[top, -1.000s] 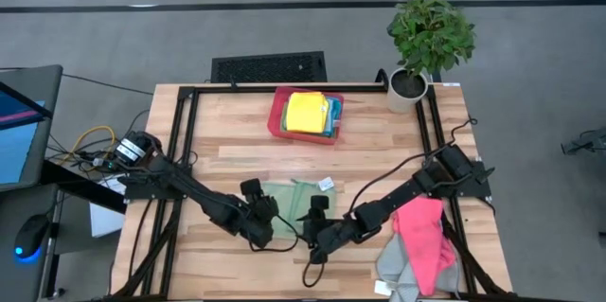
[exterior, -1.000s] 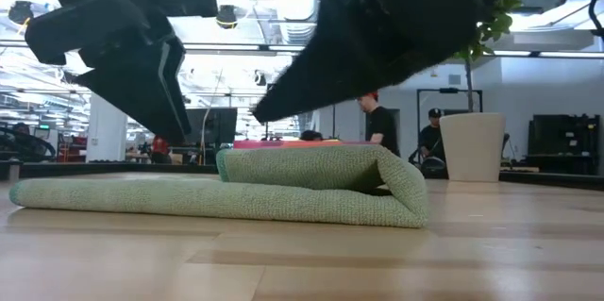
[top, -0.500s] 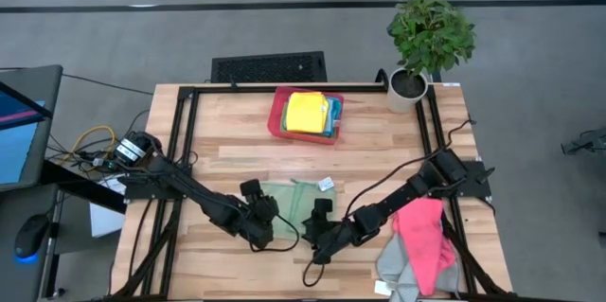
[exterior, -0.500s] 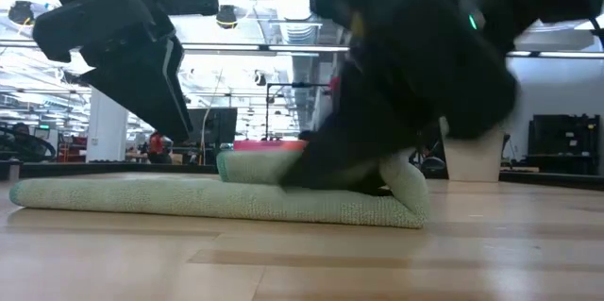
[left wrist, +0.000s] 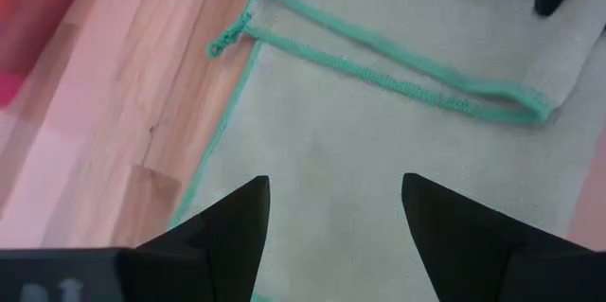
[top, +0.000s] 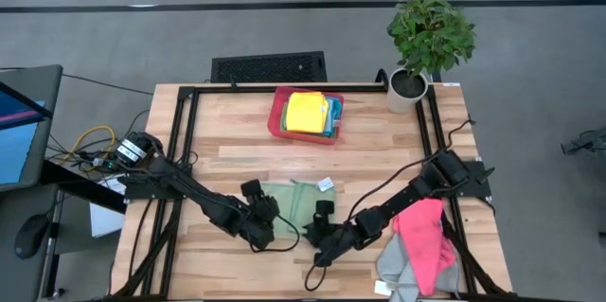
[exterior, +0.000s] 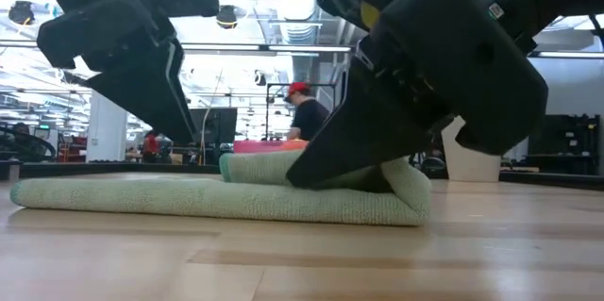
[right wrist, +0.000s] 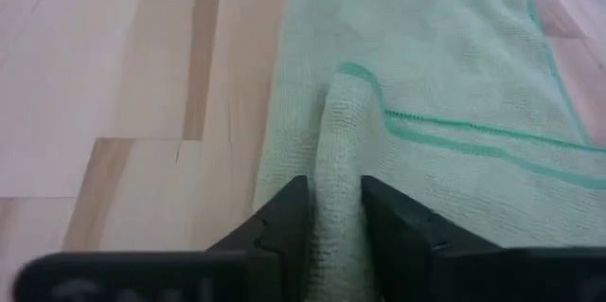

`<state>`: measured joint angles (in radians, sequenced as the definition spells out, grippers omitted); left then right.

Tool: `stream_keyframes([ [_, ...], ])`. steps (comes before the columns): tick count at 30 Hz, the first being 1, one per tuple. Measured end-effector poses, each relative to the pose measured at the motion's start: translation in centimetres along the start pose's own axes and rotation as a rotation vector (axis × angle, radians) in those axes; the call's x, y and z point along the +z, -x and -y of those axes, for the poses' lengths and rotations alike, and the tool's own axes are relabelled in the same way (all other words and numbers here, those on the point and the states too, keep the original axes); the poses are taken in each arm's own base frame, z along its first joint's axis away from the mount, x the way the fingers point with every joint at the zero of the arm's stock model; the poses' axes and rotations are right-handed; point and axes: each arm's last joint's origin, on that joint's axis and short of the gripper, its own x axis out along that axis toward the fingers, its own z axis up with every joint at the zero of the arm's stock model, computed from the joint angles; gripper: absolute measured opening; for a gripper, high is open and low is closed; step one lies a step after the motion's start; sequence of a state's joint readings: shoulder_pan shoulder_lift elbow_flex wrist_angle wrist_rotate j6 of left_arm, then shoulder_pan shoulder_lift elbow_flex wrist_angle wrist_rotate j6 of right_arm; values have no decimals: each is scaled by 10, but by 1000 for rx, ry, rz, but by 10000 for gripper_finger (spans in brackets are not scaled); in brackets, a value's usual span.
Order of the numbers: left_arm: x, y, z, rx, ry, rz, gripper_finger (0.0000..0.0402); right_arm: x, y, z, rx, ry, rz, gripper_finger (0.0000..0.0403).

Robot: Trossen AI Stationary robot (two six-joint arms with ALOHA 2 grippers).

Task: Fold microfiber towels
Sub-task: Fold the green microfiber cloth

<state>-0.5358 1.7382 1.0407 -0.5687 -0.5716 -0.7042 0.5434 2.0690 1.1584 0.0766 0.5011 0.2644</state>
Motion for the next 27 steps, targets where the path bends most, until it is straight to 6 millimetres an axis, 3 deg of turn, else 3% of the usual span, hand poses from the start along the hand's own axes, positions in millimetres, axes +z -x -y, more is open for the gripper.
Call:
stream_keyframes([
  [9, -16, -10, -2, -10, 43, -10, 235, 2, 13, -3, 1, 4, -23, 15],
  [17, -15, -11, -1, -18, 53, 9, 235, -1, 22, -14, -15, -35, -12, 50],
  [27, -12, -11, 1, -38, 68, 31, 235, -3, 20, -15, 11, -30, -32, 55],
])
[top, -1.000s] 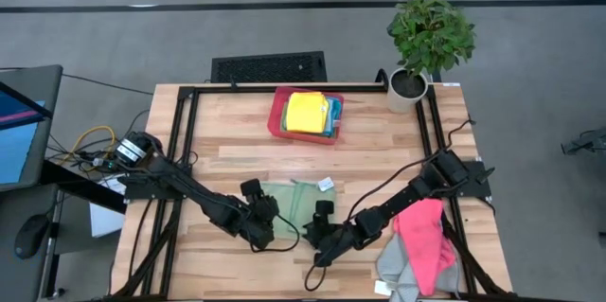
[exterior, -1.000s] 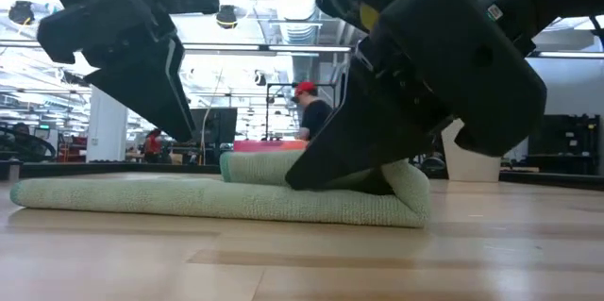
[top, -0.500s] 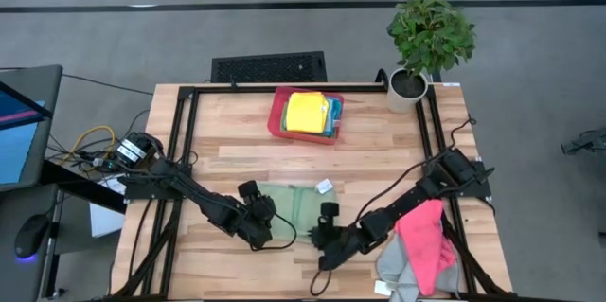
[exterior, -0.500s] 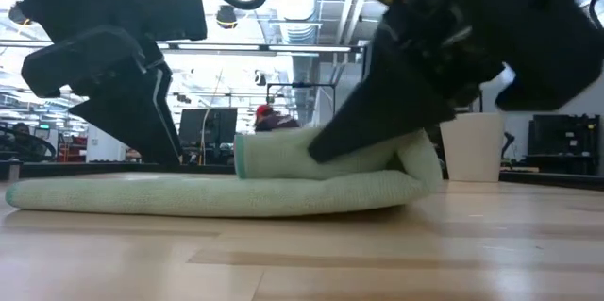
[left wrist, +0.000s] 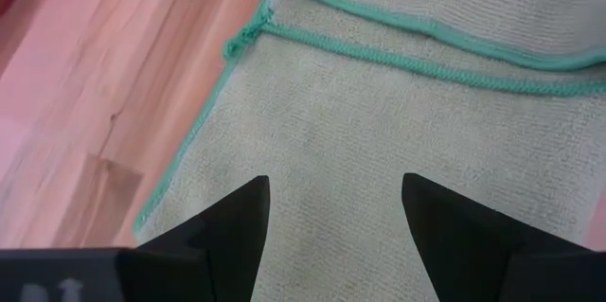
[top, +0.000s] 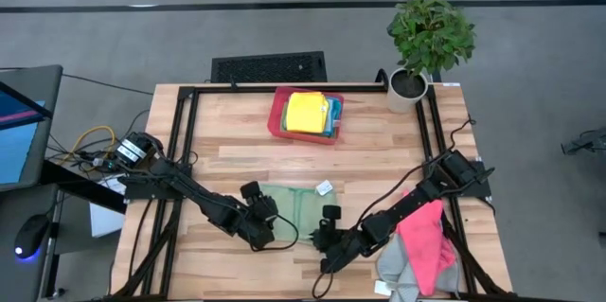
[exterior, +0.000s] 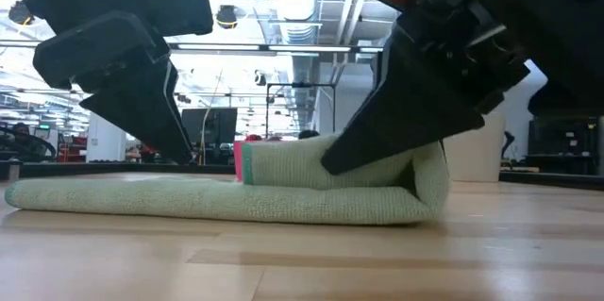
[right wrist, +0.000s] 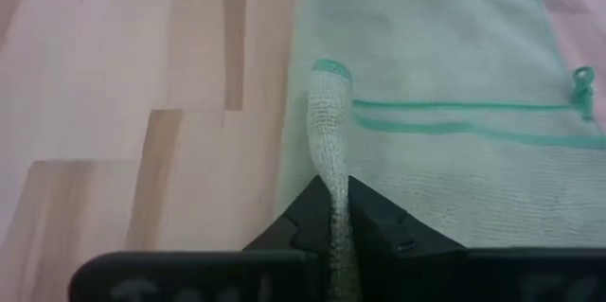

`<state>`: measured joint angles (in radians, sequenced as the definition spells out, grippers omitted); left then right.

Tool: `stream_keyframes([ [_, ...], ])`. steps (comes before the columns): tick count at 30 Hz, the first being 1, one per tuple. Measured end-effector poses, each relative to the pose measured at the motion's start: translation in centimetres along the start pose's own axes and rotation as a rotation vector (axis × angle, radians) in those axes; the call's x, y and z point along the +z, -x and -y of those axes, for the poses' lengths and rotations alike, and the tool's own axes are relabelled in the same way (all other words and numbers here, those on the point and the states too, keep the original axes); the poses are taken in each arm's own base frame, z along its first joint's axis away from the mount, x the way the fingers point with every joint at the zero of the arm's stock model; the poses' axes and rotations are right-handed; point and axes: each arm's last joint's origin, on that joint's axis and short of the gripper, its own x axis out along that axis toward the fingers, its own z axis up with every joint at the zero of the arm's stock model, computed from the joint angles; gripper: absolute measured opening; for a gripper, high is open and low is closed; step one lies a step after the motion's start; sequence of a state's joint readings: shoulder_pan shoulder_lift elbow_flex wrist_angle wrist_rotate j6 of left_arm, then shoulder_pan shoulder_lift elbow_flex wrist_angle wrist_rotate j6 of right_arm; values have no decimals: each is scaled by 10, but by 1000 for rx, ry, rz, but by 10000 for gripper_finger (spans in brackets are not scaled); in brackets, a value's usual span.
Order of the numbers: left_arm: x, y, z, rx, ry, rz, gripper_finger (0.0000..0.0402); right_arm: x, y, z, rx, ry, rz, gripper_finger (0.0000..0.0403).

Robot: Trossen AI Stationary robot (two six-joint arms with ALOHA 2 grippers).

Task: Fold microfiber towels
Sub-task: Fold the green microfiber cloth

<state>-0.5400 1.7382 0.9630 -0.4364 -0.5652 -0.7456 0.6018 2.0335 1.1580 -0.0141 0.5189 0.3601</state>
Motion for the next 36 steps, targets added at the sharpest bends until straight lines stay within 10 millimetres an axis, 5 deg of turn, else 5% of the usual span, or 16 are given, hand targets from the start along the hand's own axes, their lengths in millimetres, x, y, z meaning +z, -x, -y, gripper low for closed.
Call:
stream_keyframes([
  [9, 3, 0, 2, -14, 22, 33, 235, 0, 0, -2, 71, 39, -20, 88],
  [16, 17, 7, 9, -35, 27, 82, 235, 14, 6, -3, 84, 12, 36, 183],
  [21, 32, 13, 15, -38, 62, 197, 235, 22, 44, -13, -41, 32, 150, 219],
  [26, 46, 16, 25, -145, 135, 394, 234, -9, 78, -23, -205, -51, 245, 205],
  [30, 53, 14, 26, -201, 182, 486, 223, -31, 63, -29, -187, -153, 277, 191],
  [36, 43, -20, 38, -233, 180, 435, 190, -51, 35, -35, -180, -180, 259, 179],
])
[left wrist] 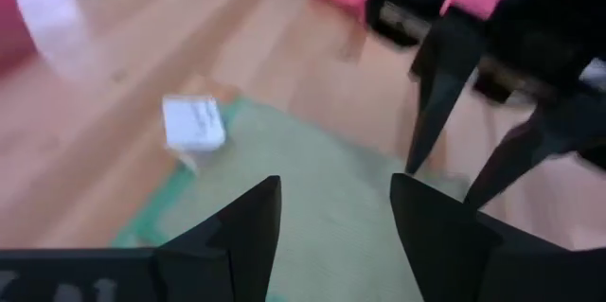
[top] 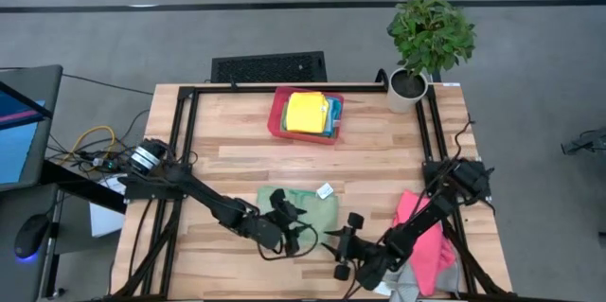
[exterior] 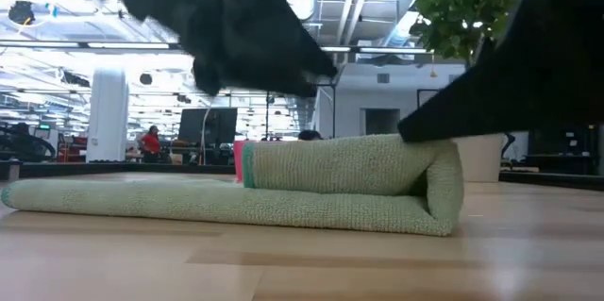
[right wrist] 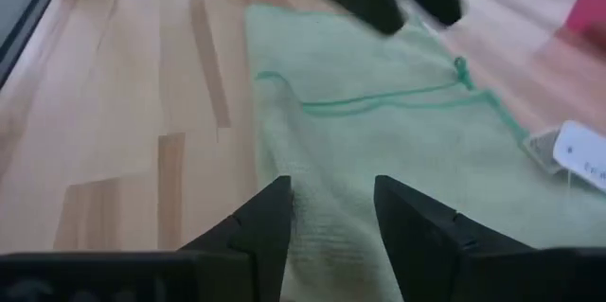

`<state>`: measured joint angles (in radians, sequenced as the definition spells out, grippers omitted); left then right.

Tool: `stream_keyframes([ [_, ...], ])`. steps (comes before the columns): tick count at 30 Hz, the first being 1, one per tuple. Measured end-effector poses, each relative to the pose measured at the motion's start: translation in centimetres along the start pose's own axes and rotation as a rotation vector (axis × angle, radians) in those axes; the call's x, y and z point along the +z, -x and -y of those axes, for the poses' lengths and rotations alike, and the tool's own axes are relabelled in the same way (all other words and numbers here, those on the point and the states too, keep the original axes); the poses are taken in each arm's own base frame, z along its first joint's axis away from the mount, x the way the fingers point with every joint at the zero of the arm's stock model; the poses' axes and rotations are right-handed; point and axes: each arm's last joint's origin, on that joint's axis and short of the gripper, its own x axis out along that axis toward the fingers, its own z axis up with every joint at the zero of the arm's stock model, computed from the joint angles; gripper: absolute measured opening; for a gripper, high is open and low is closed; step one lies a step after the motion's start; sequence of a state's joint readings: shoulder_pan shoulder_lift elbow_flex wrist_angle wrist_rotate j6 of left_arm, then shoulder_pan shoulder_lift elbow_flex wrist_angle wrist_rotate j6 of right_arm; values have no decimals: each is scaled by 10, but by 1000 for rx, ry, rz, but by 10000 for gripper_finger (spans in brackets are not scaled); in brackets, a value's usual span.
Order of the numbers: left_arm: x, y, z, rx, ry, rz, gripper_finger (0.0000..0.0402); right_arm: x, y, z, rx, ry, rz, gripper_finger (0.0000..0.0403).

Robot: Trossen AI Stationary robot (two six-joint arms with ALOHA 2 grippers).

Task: Fold microfiber towels
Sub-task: Fold the green microfiber cloth

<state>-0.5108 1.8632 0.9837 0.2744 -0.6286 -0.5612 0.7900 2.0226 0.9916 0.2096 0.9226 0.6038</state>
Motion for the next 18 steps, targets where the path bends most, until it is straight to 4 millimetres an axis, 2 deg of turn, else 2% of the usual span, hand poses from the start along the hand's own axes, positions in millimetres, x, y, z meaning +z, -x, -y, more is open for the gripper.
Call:
stream_keyframes([
  [6, -25, -22, 3, 0, 12, -52, 172, -17, -5, -5, 30, -25, -44, 176],
  [12, -32, -27, 1, 6, 23, -84, 171, -28, -9, -7, 65, -23, -94, 174],
  [15, -31, -27, 2, -14, 32, -91, 171, -22, -5, -7, 76, 8, -86, 173],
  [18, -32, -27, 2, -15, 27, -99, 171, -1, 6, -7, 93, 10, -35, 174],
])
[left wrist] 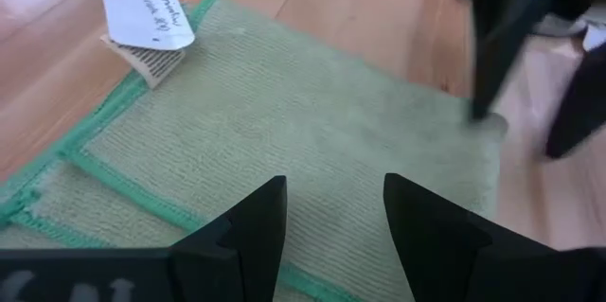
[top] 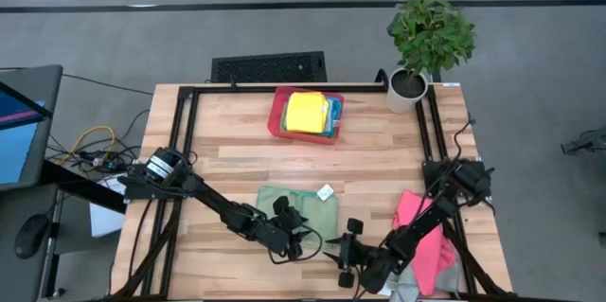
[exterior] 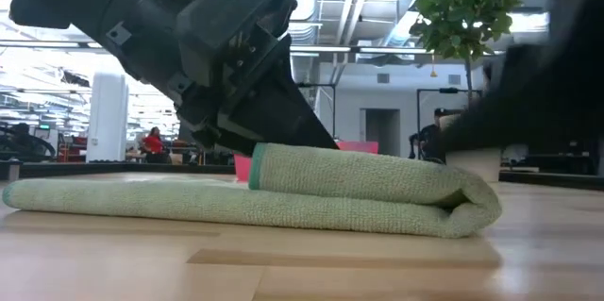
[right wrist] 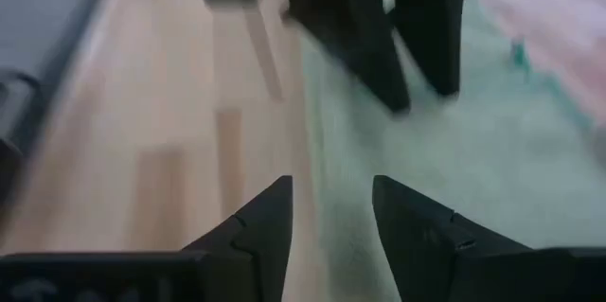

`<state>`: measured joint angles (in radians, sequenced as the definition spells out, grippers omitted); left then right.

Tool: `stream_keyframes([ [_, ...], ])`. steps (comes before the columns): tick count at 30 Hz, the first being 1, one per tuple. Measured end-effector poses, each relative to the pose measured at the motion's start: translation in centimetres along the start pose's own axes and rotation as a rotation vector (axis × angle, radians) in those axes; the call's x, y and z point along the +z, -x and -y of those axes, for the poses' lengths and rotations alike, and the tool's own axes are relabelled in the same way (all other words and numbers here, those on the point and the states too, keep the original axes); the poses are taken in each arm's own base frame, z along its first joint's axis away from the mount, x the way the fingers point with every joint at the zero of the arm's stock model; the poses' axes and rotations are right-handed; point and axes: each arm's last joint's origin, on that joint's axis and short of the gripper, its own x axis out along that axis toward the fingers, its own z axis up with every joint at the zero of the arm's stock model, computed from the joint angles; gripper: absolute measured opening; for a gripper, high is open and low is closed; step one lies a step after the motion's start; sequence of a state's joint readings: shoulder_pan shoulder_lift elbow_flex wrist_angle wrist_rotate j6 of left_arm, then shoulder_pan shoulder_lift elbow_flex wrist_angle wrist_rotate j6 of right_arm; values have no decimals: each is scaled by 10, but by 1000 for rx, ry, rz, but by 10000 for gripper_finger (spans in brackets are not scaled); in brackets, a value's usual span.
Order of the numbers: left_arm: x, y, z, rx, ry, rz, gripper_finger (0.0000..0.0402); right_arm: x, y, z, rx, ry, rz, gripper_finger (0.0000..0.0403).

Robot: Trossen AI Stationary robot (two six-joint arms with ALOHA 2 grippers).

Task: Fold microfiber towels
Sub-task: Fold the green microfiber cloth

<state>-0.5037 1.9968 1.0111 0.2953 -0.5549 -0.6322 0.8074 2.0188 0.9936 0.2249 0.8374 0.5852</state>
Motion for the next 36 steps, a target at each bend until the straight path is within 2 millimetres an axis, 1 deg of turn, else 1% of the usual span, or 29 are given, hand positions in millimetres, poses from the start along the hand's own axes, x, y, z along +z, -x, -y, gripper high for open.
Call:
stream_keyframes([
  [3, 0, 0, 0, 1, 1, 3, 171, 13, 8, 2, -3, 27, 32, 175],
  [6, 0, 0, 0, 1, -2, 0, 171, 15, 12, 3, -81, 52, 78, 174],
  [8, -1, 0, -1, 6, -7, -6, 171, 7, 11, 3, -124, 61, 82, 169],
  [10, -1, 0, -1, 7, -8, -7, 171, -3, 5, 2, -133, 56, 69, 165],
  [13, -1, 0, -1, 9, -11, -11, 171, -13, -5, -2, -111, 16, 68, 159],
  [17, -1, 0, -1, 10, -17, -13, 171, -32, -16, -4, -111, 6, 50, 155],
  [19, -2, 0, -1, 9, -20, -18, 171, -36, -18, -3, -119, -5, 42, 153],
  [23, 1, 2, 0, -15, -2, -13, 169, -35, -19, -2, -98, -13, 16, 147],
  [28, 33, 17, 12, -10, 10, 124, 158, -34, -21, -1, -97, -15, 14, 141],
  [30, 41, 24, 16, 19, 9, 172, 152, -34, -21, 0, -96, -17, 13, 138],
  [32, 45, 33, 23, 40, 11, 217, 144, -34, -22, 0, -96, -17, 13, 137],
  [34, 47, 40, 33, 14, 35, 265, 136, -33, -23, 1, -99, -20, 12, 136],
  [36, 39, 36, 41, -40, 60, 274, 127, -32, -24, 2, -102, -22, 10, 137],
])
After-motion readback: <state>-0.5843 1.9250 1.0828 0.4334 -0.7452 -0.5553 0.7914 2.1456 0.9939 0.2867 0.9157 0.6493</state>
